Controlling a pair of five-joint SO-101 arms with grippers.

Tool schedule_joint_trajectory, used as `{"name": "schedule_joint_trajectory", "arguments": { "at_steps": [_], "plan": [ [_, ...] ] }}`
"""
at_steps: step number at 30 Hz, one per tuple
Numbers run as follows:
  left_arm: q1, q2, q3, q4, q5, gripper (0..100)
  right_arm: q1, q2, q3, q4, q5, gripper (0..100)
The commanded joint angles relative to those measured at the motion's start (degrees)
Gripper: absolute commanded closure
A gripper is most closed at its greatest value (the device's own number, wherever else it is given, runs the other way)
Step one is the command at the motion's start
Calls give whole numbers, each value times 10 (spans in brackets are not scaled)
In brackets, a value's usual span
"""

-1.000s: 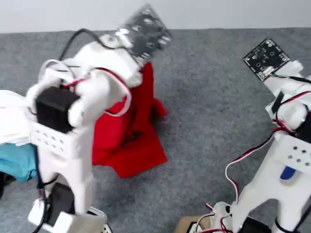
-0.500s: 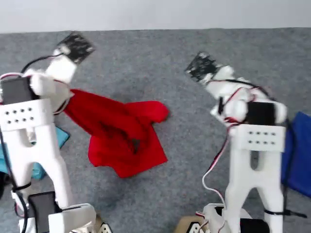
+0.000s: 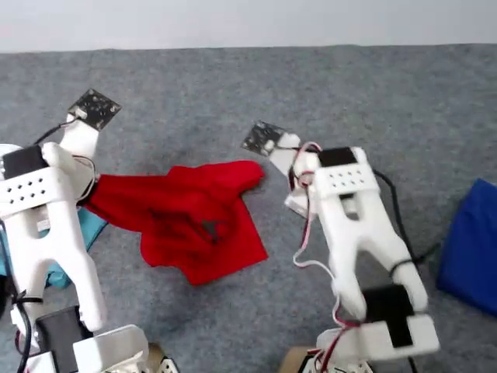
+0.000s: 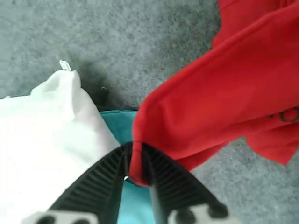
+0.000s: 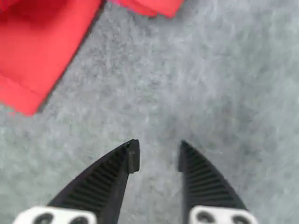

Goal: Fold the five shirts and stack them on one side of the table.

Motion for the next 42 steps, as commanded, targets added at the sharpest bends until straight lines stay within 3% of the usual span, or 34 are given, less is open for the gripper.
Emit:
{"name": "schedule_joint_trajectory", "arguments": {
  "at_steps": [1,8,13,25,42],
  "plan": [
    [-3,-19,3,-17,-4,994,-22,51,-95,-6,-11,787],
    [-3,-19,2,-17,-4,994,-60,182,-206,-6,-5,758],
    [-3,-23,2,-15,-4,994,-65,240,-253,-6,43,754],
    [-3,-21,2,-13,-3,994,-93,250,-289,-11,99,756],
    [-3,-19,34,-17,-2,994,-131,309,-301,-100,100,759]
  ]
}}
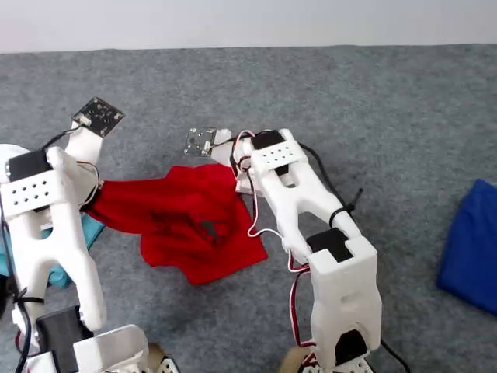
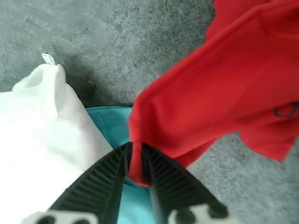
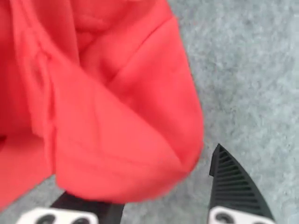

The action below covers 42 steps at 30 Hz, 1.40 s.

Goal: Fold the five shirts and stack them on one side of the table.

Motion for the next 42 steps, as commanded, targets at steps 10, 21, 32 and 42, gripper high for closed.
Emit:
{"name": "schedule_joint_trajectory", "arguments": {
  "at_steps": [10,21,32,42],
  "plan": [
    [-2,-19,24,-31,-2,994,-7,-39,-31,-50,59,987],
    [2,-24,18,-33,-2,994,34,-233,-31,115,63,987],
    [61,-25,-33,-30,-1,994,40,-409,-31,350,62,987],
    [65,-25,-75,-29,-1,994,36,-475,18,443,61,987]
  ]
}}
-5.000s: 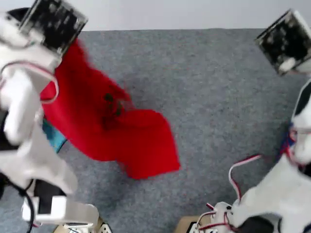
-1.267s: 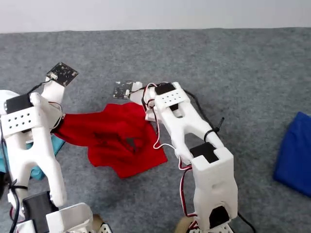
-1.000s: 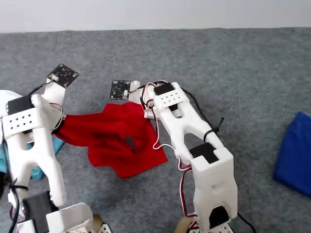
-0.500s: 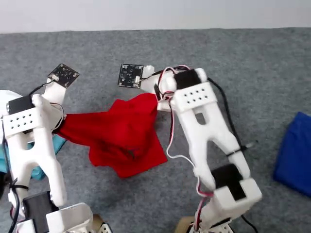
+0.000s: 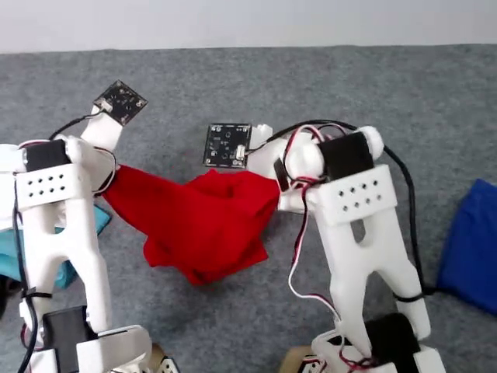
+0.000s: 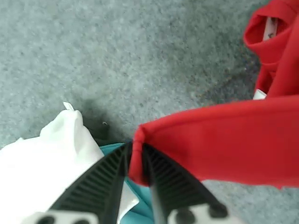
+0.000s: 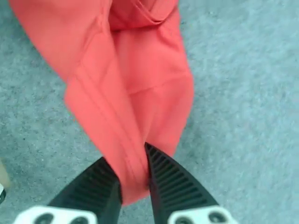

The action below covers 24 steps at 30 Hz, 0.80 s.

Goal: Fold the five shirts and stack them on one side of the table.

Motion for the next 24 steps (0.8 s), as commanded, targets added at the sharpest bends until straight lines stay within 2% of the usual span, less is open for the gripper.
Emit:
{"name": "schedule_joint_trajectory", "arguments": {
  "at_steps": [1,5,14,18,24],
  "plan": [
    [0,-25,-29,-5,-1,994,4,-22,34,25,4,987],
    [-3,-25,-32,-5,-1,994,-18,44,92,-15,2,987],
    [-45,-20,-31,-8,-1,994,-28,282,72,-266,1,987],
    [-63,-19,-31,-6,-1,994,-26,381,-20,-291,-14,961],
    [-66,-19,-30,-6,-1,994,-15,485,-189,-238,-91,816]
  ]
}}
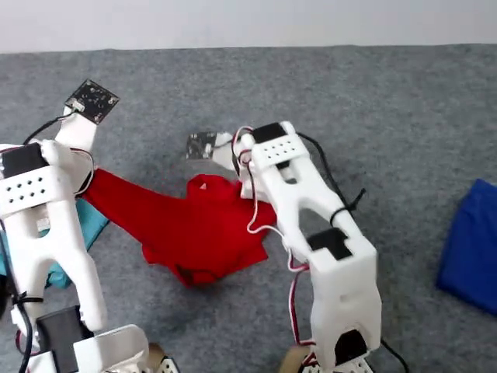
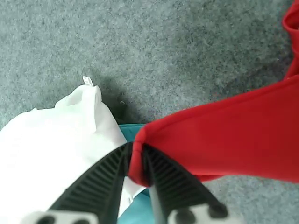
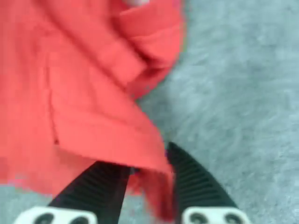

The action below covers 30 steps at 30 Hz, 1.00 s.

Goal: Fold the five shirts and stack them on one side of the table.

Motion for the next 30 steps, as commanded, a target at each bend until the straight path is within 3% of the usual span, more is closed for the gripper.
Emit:
{"name": "schedule_joint_trajectory", "arguments": {
  "at_steps": [1,7,16,30],
  "plan": [
    [-4,-19,-23,-6,-1,994,12,20,-111,49,-33,809],
    [-3,-20,-12,-6,-1,994,33,42,-158,135,-32,810],
    [-3,-20,14,-9,-1,994,50,73,-159,125,4,811],
    [-2,-18,15,-10,-1,994,49,134,-160,41,3,809]
  ]
}}
